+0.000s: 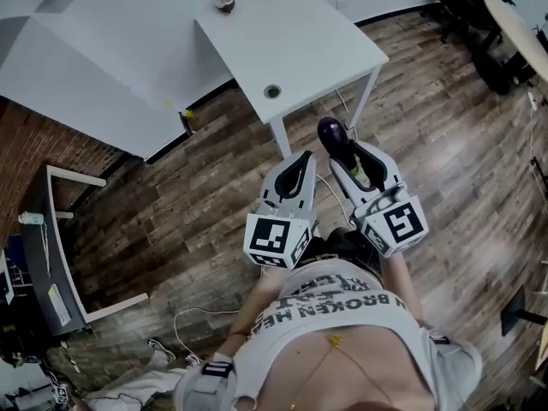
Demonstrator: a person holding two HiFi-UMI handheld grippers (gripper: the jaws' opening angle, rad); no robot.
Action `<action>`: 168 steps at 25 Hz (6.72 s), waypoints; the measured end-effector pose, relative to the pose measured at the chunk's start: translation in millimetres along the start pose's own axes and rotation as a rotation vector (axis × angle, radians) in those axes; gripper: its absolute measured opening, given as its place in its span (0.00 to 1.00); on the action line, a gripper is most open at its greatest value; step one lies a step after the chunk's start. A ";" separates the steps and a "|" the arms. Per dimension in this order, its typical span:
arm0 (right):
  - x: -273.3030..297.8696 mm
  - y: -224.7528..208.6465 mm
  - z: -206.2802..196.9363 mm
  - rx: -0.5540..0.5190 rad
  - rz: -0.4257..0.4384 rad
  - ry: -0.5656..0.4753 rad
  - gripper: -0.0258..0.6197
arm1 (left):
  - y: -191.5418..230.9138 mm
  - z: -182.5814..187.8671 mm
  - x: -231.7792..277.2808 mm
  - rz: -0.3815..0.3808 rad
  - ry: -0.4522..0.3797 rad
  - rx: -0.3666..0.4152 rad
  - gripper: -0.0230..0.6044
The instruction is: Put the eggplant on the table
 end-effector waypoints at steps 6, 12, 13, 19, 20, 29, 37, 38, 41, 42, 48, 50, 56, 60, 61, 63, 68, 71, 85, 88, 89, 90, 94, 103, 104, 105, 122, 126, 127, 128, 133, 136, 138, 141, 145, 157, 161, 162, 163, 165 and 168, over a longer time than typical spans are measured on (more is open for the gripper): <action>14.3 -11.7 -3.8 0.003 -0.028 0.031 0.31 | 17.3 -4.5 12.9 -0.005 0.023 -0.033 0.03; 45.0 -46.4 -9.2 0.003 -0.017 0.041 0.31 | 37.8 -6.3 46.8 0.021 0.025 -0.043 0.03; 51.9 -54.9 -8.8 0.003 -0.012 0.038 0.31 | 42.0 -6.7 56.0 0.026 0.028 -0.044 0.03; 100.5 -117.5 -2.3 0.008 0.008 0.015 0.31 | 68.9 5.7 133.3 0.031 0.035 -0.016 0.03; 107.4 -129.0 -0.8 0.009 0.011 0.012 0.31 | 72.0 9.4 147.1 0.031 0.032 -0.009 0.03; 158.9 -217.0 10.2 0.010 0.062 0.001 0.31 | 87.4 25.6 242.7 0.069 0.028 -0.011 0.03; 190.1 -263.6 7.1 0.015 0.108 0.011 0.31 | 101.7 27.6 294.3 0.114 0.029 -0.015 0.03; 193.4 -268.3 6.8 0.015 0.113 0.012 0.31 | 103.2 27.6 299.5 0.118 0.029 -0.016 0.03; 202.6 -281.2 5.2 0.018 0.123 0.017 0.31 | 106.7 27.3 313.2 0.127 0.033 -0.020 0.03; 205.1 -284.5 4.8 0.021 0.127 0.019 0.31 | 107.6 27.5 316.7 0.130 0.034 -0.020 0.03; 212.7 -299.0 0.2 0.035 0.142 0.027 0.31 | 110.4 25.1 330.1 0.151 0.048 -0.024 0.03; 214.0 -301.9 -1.3 0.038 0.146 0.030 0.31 | 110.5 24.1 331.3 0.160 0.050 -0.023 0.03; 214.8 -304.2 -6.3 0.047 0.168 0.036 0.31 | 110.7 19.5 324.5 0.207 0.061 -0.031 0.03; 216.0 -305.2 -7.8 0.049 0.178 0.045 0.31 | 116.0 16.0 319.5 0.242 0.078 -0.037 0.03; 216.6 -305.6 -8.6 0.052 0.174 0.047 0.31 | 118.4 14.9 319.8 0.243 0.084 -0.040 0.03; 217.0 -305.6 -11.3 0.066 0.159 0.052 0.31 | 123.3 12.9 321.9 0.234 0.099 -0.039 0.03; 218.7 -314.4 -16.8 0.080 0.119 0.064 0.31 | 128.8 16.4 339.5 0.181 0.096 -0.023 0.03; 223.1 -327.9 -19.1 0.078 0.091 0.067 0.31 | 129.9 15.2 353.6 0.155 0.092 -0.027 0.03; 327.3 -342.3 -19.7 0.036 0.092 0.097 0.31 | 224.8 22.7 399.7 0.128 0.089 -0.050 0.03; 345.4 -344.4 -18.4 0.021 0.092 0.099 0.31 | 241.7 26.7 406.8 0.123 0.083 -0.045 0.03; 350.8 -344.7 -18.7 0.018 0.088 0.102 0.31 | 247.4 27.8 408.4 0.121 0.081 -0.046 0.03; 357.1 -344.9 -19.0 0.017 0.084 0.105 0.31 | 253.7 28.9 410.1 0.119 0.080 -0.047 0.03; 388.4 -344.6 -21.5 0.015 0.080 0.114 0.31 | 283.3 33.6 419.4 0.105 0.076 -0.041 0.03; 413.8 -348.8 -30.5 -0.008 0.108 0.144 0.31 | 306.3 32.1 423.9 0.134 0.073 -0.050 0.03; 413.6 -351.9 -30.2 -0.011 0.114 0.145 0.31 | 305.4 32.1 424.7 0.142 0.072 -0.050 0.03; 414.3 -356.5 -29.0 -0.014 0.121 0.147 0.31 | 304.6 33.1 427.2 0.152 0.068 -0.049 0.03; 438.4 -402.1 -12.4 -0.034 0.357 0.141 0.31 | 288.1 50.6 460.7 0.379 0.031 -0.066 0.03; 442.3 -406.6 -15.1 -0.025 0.378 0.152 0.31 | 287.6 49.8 462.0 0.411 0.031 -0.078 0.03; 442.4 -407.3 -15.7 -0.022 0.382 0.155 0.31 | 286.7 49.6 461.9 0.418 0.031 -0.080 0.03; 442.0 -407.3 -15.9 -0.022 0.387 0.156 0.31 | 285.6 49.6 461.5 0.422 0.030 -0.082 0.03; 440.8 -406.9 -17.3 -0.028 0.407 0.157 0.31 | 281.0 46.8 461.4 0.426 0.035 -0.080 0.03; 441.6 -407.6 -17.4 -0.025 0.413 0.155 0.31 | 280.6 46.5 463.3 0.424 0.036 -0.082 0.03; 442.3 -408.3 -16.9 -0.024 0.414 0.155 0.31 | 280.7 47.4 465.6 0.419 0.038 -0.078 0.03; 441.7 -407.8 -18.3 -0.024 0.411 0.164 0.31 | 280.4 47.9 466.4 0.411 0.040 -0.072 0.03; 441.1 -406.7 -18.1 -0.024 0.411 0.167 0.31 | 280.6 47.2 465.1 0.410 0.046 -0.074 0.03; 440.6 -405.2 -18.3 -0.025 0.420 0.166 0.31 | 278.9 47.8 464.3 0.413 0.046 -0.070 0.03; 439.6 -404.4 -17.6 -0.027 0.419 0.166 0.31 | 278.9 48.7 463.0 0.414 0.047 -0.069 0.03; 439.2 -404.3 -17.7 -0.027 0.419 0.167 0.31 | 278.9 48.8 462.6 0.414 0.047 -0.069 0.03; 438.9 -404.2 -18.0 -0.027 0.418 0.168 0.31 | 278.9 48.8 462.4 0.414 0.047 -0.070 0.03; 439.0 -404.5 -18.8 -0.025 0.417 0.172 0.31 | 279.4 48.6 462.4 0.413 0.047 -0.073 0.03; 439.8 -405.0 -19.8 -0.023 0.419 0.178 0.31 | 280.2 47.8 463.2 0.414 0.052 -0.073 0.03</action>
Point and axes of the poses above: the fingertips, and each gripper's own axes: x forward along the fingers, y to its left, z out of its top, the point moved 5 cm from there along -x, backward along the fingers, and after that the axes turned 1 degree about -z, right-handed, at the moved point
